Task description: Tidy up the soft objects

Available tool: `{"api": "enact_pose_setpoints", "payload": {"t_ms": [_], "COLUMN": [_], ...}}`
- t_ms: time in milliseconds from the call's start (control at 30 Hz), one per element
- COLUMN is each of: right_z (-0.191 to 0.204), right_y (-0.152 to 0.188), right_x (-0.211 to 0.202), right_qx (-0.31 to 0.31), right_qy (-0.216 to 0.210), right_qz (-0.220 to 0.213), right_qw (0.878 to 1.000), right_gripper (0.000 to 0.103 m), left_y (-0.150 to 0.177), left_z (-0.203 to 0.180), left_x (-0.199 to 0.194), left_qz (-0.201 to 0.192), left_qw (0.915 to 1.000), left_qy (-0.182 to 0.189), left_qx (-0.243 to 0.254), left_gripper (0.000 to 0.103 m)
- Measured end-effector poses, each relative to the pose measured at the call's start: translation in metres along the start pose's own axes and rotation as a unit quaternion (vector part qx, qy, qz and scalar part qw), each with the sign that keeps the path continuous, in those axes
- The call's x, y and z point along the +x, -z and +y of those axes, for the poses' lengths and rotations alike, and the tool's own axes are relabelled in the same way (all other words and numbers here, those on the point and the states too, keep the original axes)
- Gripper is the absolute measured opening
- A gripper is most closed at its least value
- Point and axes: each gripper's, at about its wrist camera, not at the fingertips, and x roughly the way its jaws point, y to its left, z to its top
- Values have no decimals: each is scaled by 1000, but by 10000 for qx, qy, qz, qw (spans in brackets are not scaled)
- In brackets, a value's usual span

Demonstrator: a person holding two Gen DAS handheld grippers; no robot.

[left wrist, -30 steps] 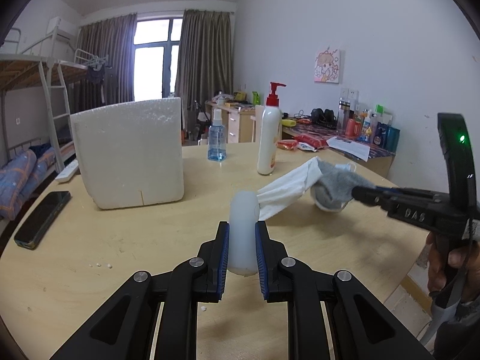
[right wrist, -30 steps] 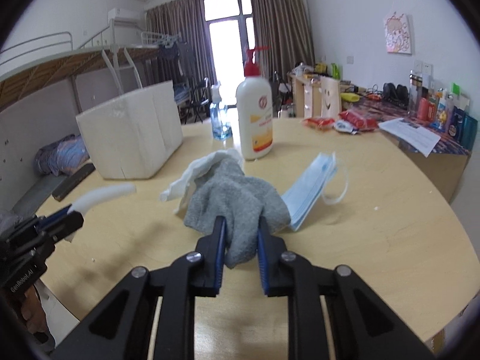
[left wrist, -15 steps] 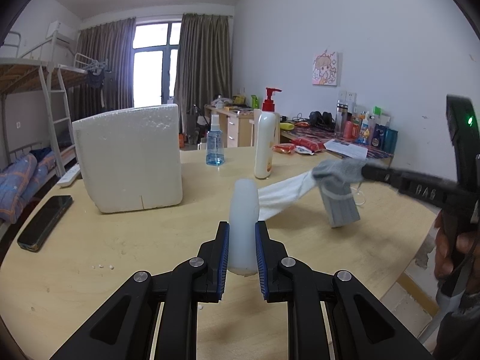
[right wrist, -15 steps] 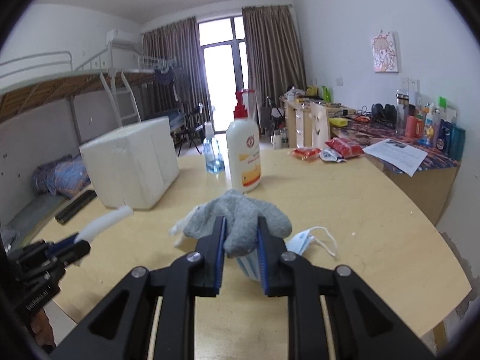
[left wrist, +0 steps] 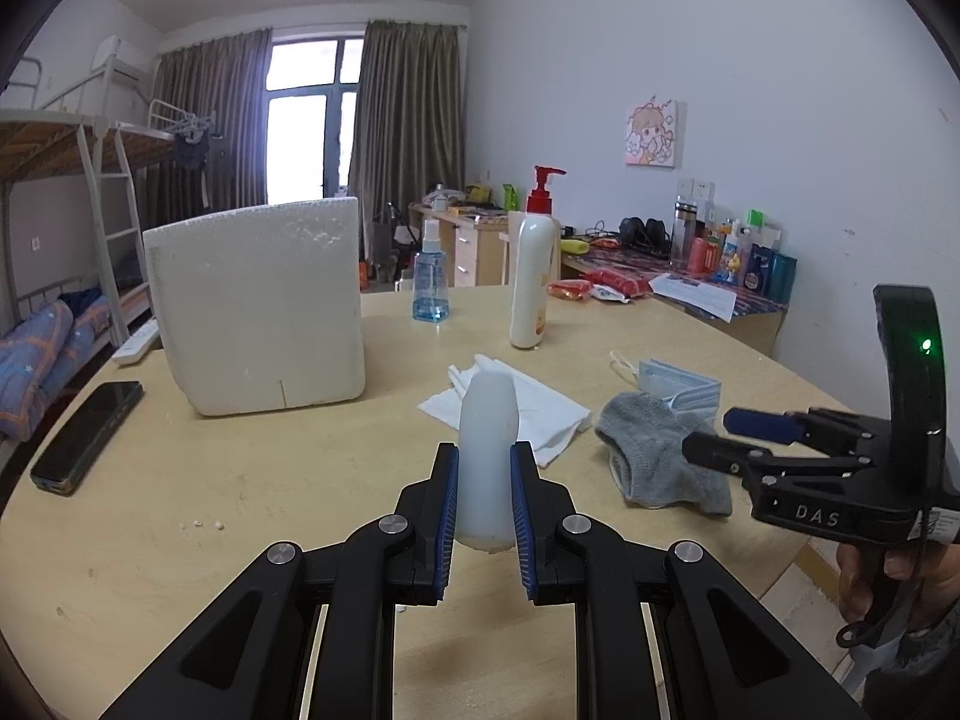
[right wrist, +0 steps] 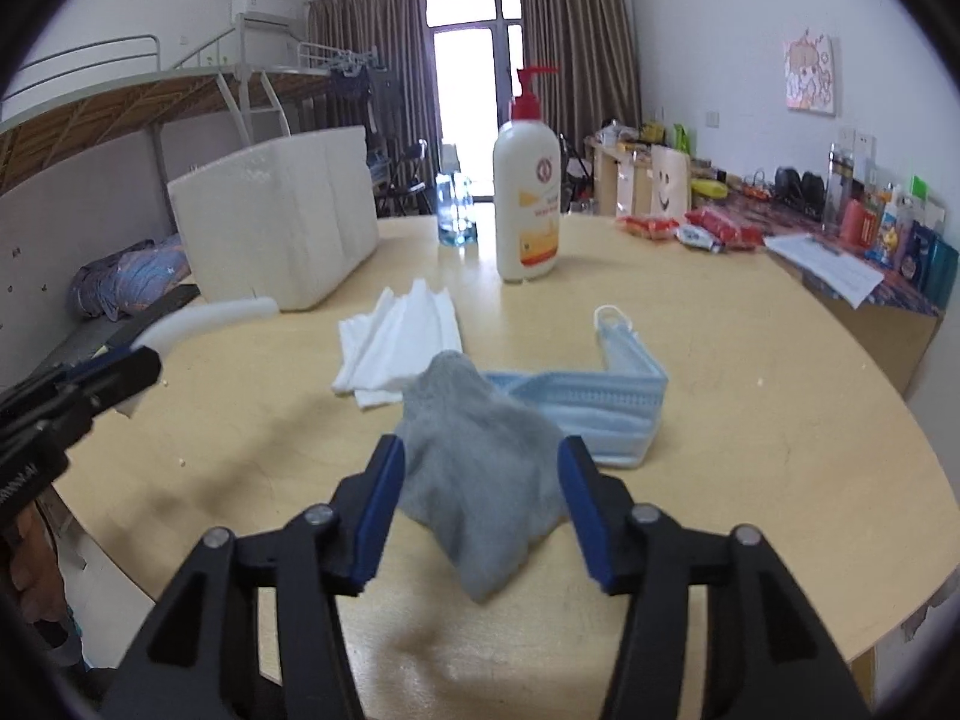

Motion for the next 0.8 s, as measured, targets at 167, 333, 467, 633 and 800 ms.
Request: {"api": "enact_pose_setpoints", "payload": {"t_ms": [167, 333, 467, 633, 800], "right_z": [1, 3, 0, -5, -10], "right_y": [-3, 3, 4, -4, -27], "right_x": [15, 32, 24, 3, -25], "right_qx": [-69, -147, -77, 85, 171], "right_qy": [-49, 27, -25, -136, -146], "right_qz": [152, 435, 352, 36, -536], "right_qw": [9998, 9989, 9993, 9999, 9983], "right_gripper": [58, 38, 17, 15, 15], "left_y": [0, 1, 1, 1, 1], "left_z": [-1, 0, 2, 0, 0], "left_x": [0, 1, 1, 0, -2], "left_qz": [7, 27, 44, 38, 9], "left_qw": [10000, 10000, 10000, 10000, 10000], "left_qy": [4, -19, -19, 23, 12], "left_qx": [17, 4, -2, 26, 28], "left_gripper": [18, 18, 18, 18, 18]}}
